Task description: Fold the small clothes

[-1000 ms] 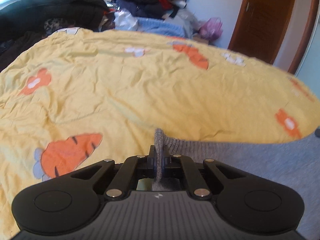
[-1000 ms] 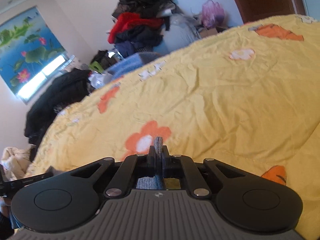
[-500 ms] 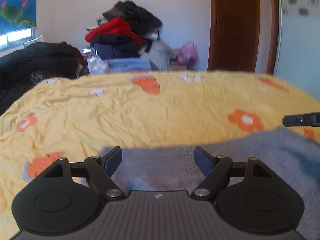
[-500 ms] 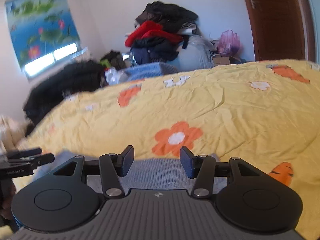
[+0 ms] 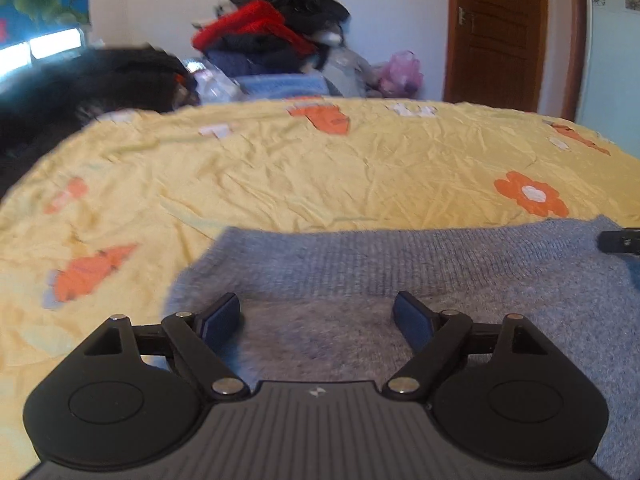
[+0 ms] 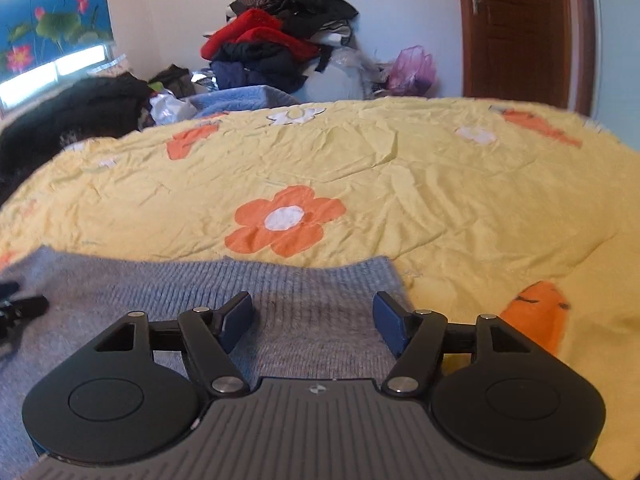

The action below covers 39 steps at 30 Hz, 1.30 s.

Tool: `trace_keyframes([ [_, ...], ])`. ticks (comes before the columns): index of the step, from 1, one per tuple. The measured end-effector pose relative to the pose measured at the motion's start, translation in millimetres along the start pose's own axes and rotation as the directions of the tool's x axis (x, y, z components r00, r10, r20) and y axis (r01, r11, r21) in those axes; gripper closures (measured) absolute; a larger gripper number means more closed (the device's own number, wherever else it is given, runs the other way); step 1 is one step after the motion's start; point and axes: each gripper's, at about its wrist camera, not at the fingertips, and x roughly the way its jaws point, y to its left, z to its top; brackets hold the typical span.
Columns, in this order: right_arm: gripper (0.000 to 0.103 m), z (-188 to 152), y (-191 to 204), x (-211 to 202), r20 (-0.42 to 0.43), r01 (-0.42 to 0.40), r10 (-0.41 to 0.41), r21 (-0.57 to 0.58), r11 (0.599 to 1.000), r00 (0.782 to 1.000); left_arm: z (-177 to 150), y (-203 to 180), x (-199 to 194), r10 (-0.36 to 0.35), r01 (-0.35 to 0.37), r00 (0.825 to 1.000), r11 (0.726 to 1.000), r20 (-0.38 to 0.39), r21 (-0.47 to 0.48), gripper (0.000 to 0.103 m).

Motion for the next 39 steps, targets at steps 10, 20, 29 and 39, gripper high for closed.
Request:
trace_keyframes([
  [10,0.013,-39.1,33.2,-61.2,0.019,-0.075,0.076,-0.056,0.996,0.997,-36.4,-34.8,-51.9,-0.06,0.058,0.998,0.994,0.014,0.09,0.017],
  [20,0.004,-47.5,46.6,-47.3,-0.007,-0.019,0.018,-0.169,0.986,1.0,-38.0,-14.2,-38.5,-0.102,0.102,0.994,0.995,-0.024,-0.007,0.009],
  [29,0.007,-63.4,52.9,-93.9,-0.012,-0.039,0.038,-0.157,0.987,0.999,-51.2,-17.6,-77.3,-0.157,0.157,0.987,0.988,-0.022,-0.011,0.01],
  [39,0.0,-77.7,51.6,-79.0,-0.022,-0.021,0.017,-0.18,0.984,1.0,-56.5,-19.5,-63.8,-0.157,0.157,0.986,0.988,-0.05,0.002,0.003],
])
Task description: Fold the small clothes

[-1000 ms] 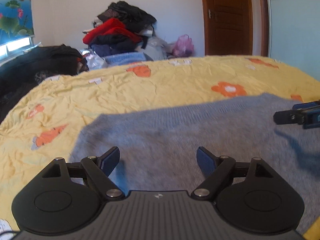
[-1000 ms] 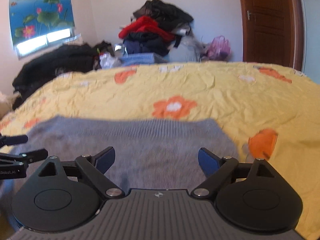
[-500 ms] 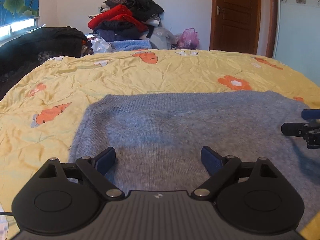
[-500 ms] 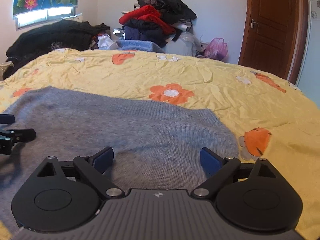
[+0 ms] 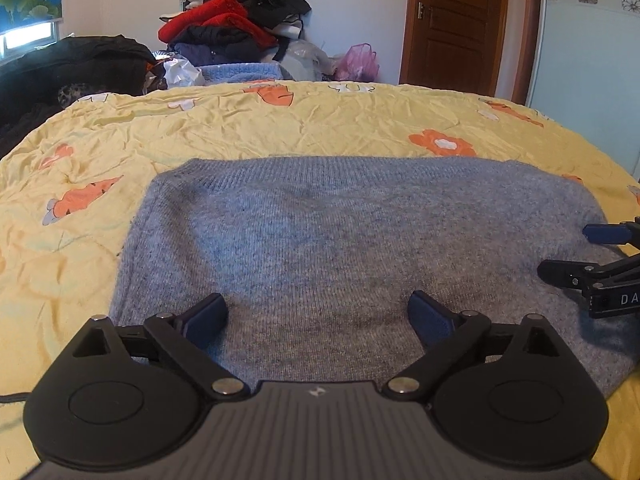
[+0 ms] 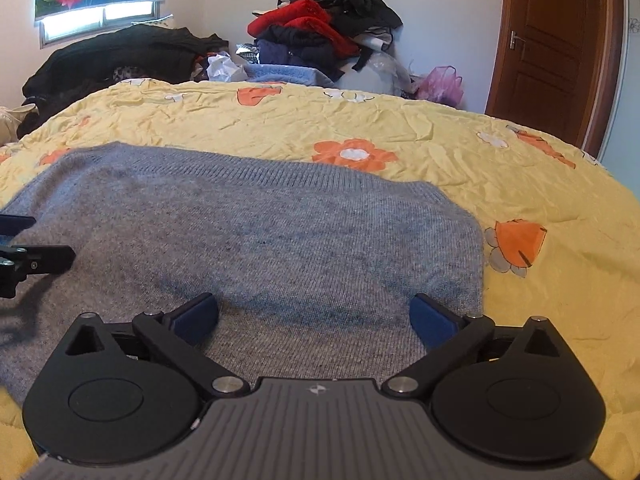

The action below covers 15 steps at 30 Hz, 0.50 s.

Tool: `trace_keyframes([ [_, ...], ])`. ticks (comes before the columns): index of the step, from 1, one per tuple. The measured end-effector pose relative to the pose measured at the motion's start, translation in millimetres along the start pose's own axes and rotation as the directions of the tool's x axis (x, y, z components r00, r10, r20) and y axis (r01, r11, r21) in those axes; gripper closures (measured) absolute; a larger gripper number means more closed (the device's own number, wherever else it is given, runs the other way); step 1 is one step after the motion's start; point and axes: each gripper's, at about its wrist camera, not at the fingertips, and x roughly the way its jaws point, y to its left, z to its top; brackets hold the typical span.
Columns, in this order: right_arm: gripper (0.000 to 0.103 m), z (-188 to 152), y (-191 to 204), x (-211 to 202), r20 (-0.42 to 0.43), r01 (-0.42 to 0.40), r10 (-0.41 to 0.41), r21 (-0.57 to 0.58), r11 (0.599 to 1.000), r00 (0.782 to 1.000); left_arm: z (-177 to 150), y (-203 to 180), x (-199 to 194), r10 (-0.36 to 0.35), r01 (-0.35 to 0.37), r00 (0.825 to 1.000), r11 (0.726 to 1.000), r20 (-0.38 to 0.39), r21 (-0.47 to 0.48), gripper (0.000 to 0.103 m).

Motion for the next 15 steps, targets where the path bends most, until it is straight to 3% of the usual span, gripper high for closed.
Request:
trace_keyframes([
  [3,0.005,1.2,1.0,-9.1,0.011,-0.003,0.003,0.006,1.0,1.0,-0.1,-2.9,-10.7,0.024,-0.024,1.0,1.0,0.011,0.006,0.005],
  [8,0.007,-0.1,8.1,-38.4,0.028,-0.08,0.079,0.033,0.996,0.996,-8.7,-12.5,-36.4,-0.026,0.024,0.998,0.999,0.05,0.036,0.005],
  [11,0.006,-5.4,16.4,-38.0,-0.017,-0.089,0.089,-0.01,0.996,0.996,-16.5,-18.3,-26.8,-0.025,0.026,1.0,0.998,-0.018,0.065,0.004],
  [12,0.004,-8.6,18.0,-31.6,-0.054,-0.088,0.087,-0.018,0.996,0.995,-20.6,-17.6,-22.2,-0.014,0.015,1.0,0.998,-0.022,0.066,0.003],
  [15,0.002,-9.8,18.6,-26.6,-0.062,-0.088,0.086,-0.035,0.996,0.994,-16.7,-17.1,-24.2,-0.011,0.013,0.999,0.998,-0.035,0.062,0.003],
])
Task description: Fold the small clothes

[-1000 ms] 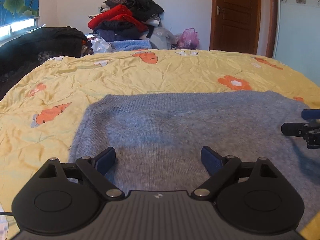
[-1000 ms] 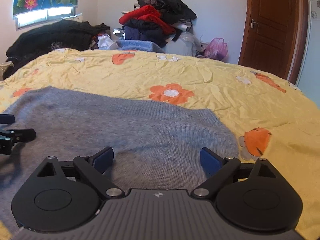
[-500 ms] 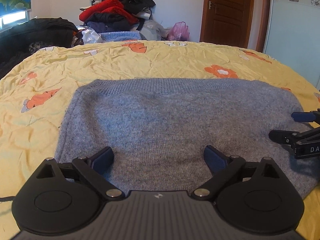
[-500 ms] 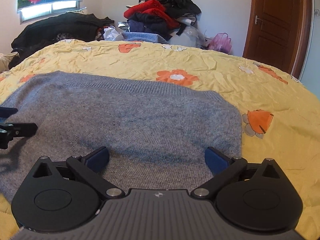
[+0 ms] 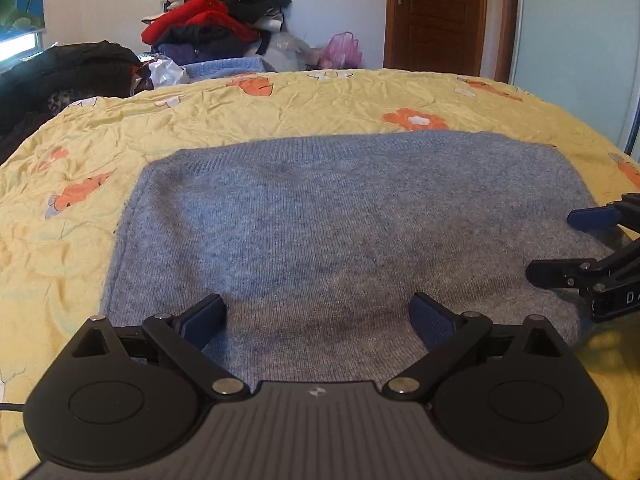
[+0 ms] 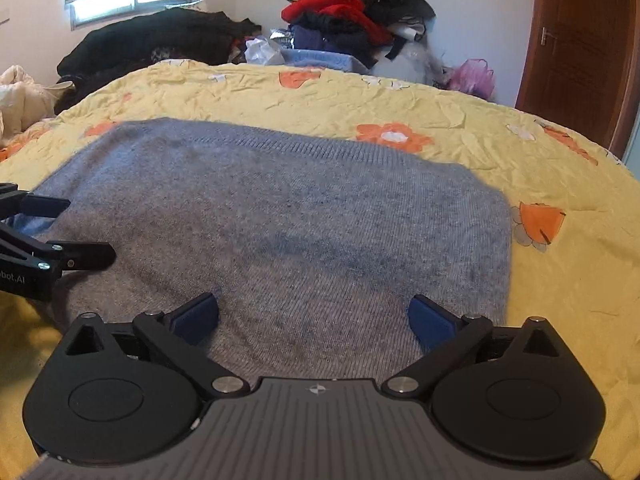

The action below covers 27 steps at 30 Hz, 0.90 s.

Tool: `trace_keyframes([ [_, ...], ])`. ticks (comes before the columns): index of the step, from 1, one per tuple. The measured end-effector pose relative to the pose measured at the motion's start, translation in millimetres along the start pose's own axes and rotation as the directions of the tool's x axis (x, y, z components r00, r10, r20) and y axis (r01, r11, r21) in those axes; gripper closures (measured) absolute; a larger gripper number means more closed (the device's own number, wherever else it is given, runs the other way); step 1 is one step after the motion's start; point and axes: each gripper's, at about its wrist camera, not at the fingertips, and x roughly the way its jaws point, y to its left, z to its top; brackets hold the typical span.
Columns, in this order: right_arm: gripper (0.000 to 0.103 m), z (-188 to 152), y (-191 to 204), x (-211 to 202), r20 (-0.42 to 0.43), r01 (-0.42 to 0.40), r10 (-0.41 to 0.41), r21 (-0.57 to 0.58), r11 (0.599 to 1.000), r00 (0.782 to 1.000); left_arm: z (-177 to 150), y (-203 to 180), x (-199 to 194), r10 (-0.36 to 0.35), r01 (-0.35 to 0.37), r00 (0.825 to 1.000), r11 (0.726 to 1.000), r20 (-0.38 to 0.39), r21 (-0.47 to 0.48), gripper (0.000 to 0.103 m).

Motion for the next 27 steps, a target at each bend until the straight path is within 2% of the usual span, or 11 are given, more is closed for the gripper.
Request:
trace_keyframes([
  [2,0.007,9.1,-2.3,-3.2,0.003,-0.008,0.008,0.031,0.999,1.0,6.4,1.5,-4.7,0.014,-0.014,1.0,1.0,-0.005,-0.017,0.005],
  [3,0.008,14.7,-3.7,-5.1,0.021,-0.01,0.009,0.04,0.999,1.0,11.5,2.2,-9.1,0.006,-0.006,1.0,1.0,0.016,-0.023,0.005],
  [5,0.007,31.3,-7.5,-8.7,0.074,-0.005,0.001,0.051,0.999,0.997,26.3,1.2,-15.2,-0.004,0.005,0.996,1.0,0.093,-0.01,0.004],
  [7,0.003,52.1,-10.9,-3.2,0.118,0.01,-0.019,0.071,0.997,0.993,42.6,-1.5,-4.9,0.014,-0.014,0.991,1.0,0.132,0.0,0.004],
  [9,0.002,72.6,-16.2,15.7,0.138,0.016,-0.028,0.085,0.996,0.99,55.5,-0.6,20.4,0.048,-0.045,0.995,0.998,0.092,-0.036,0.004],
  [12,0.003,92.8,-21.8,59.4,0.087,0.09,-0.097,0.079,0.993,0.992,60.5,5.3,52.8,0.07,-0.069,0.997,0.993,0.014,-0.095,0.004],
  [15,0.001,87.9,-30.3,102.2,-0.003,0.166,-0.166,0.032,0.986,0.986,50.6,11.5,60.2,0.07,-0.066,0.997,0.991,0.03,-0.117,0.001],
  [16,0.0,80.4,-36.8,104.8,0.028,0.128,-0.13,0.068,0.989,0.991,49.0,13.1,59.3,0.063,-0.059,0.997,0.99,0.031,-0.125,0.001],
  [18,0.0,80.2,-49.9,104.7,0.016,0.087,-0.09,0.136,0.987,0.996,47.6,15.0,58.6,0.055,-0.05,0.998,0.99,0.034,-0.133,0.0],
  [27,0.0,78.4,-42.2,102.9,0.022,0.103,-0.106,0.115,0.988,0.994,49.6,16.1,60.3,0.046,-0.04,0.998,0.988,0.038,-0.146,0.0],
])
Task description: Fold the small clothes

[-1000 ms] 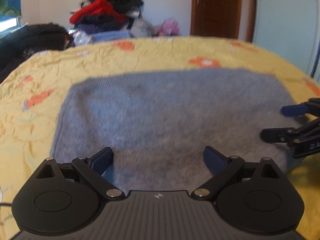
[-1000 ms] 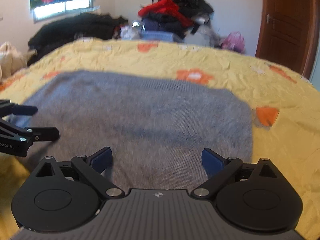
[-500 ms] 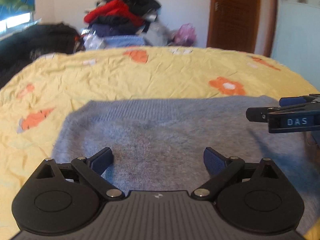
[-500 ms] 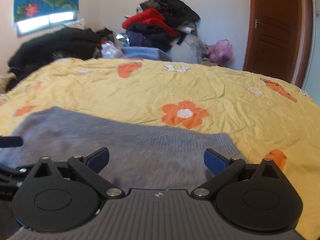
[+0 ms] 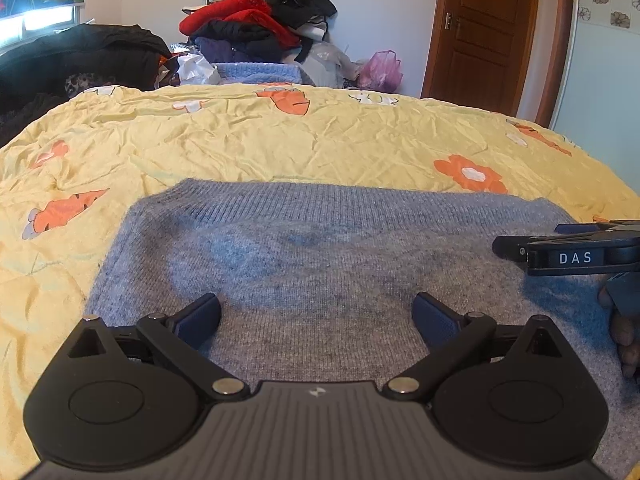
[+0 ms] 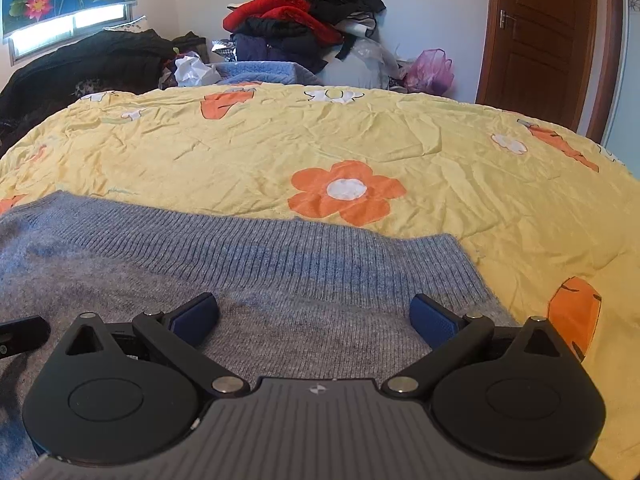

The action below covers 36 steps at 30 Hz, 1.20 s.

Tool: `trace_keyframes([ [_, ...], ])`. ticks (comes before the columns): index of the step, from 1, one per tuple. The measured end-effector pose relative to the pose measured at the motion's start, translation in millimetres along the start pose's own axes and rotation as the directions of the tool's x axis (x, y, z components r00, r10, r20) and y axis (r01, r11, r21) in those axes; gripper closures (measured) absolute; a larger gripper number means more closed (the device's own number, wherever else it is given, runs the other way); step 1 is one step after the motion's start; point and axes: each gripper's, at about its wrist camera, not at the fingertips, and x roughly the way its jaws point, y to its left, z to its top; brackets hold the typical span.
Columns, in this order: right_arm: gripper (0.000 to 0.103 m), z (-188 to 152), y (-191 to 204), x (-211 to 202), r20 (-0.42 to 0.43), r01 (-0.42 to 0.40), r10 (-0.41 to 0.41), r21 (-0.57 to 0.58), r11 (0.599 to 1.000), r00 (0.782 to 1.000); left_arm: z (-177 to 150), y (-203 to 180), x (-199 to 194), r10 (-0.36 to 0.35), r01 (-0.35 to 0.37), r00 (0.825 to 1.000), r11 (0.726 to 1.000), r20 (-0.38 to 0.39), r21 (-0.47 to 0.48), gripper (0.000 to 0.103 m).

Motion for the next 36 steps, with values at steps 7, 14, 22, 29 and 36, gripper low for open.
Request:
trace_keyframes([
  [7,0.0,-0.1,0.1,-1.1,0.004,-0.003,0.003,0.004,1.0,1.0,-9.6,13.1,-24.9,0.053,-0.051,0.998,0.997,0.039,-0.059,0.0],
  [14,0.0,-1.5,-1.1,-3.1,0.011,-0.004,0.004,0.007,1.0,1.0,-63.2,106.3,-103.3,-0.025,0.061,0.996,0.876,0.081,-0.479,0.0],
  [22,0.0,-1.7,-1.5,-4.0,0.014,-0.007,0.007,0.01,1.0,1.0,-102.4,155.1,-124.1,-0.237,0.315,0.947,0.541,0.218,-0.78,0.0],
  [29,0.0,-1.8,-1.7,-5.1,0.017,-0.012,0.012,0.014,1.0,1.0,-88.4,137.1,-93.9,-0.152,0.202,0.978,0.522,0.143,-0.828,0.073],
  [36,0.0,-2.3,-1.6,-5.4,0.02,-0.018,0.017,0.02,1.0,1.0,-87.5,128.4,-92.6,-0.102,0.137,0.99,0.603,0.095,-0.786,0.086],
])
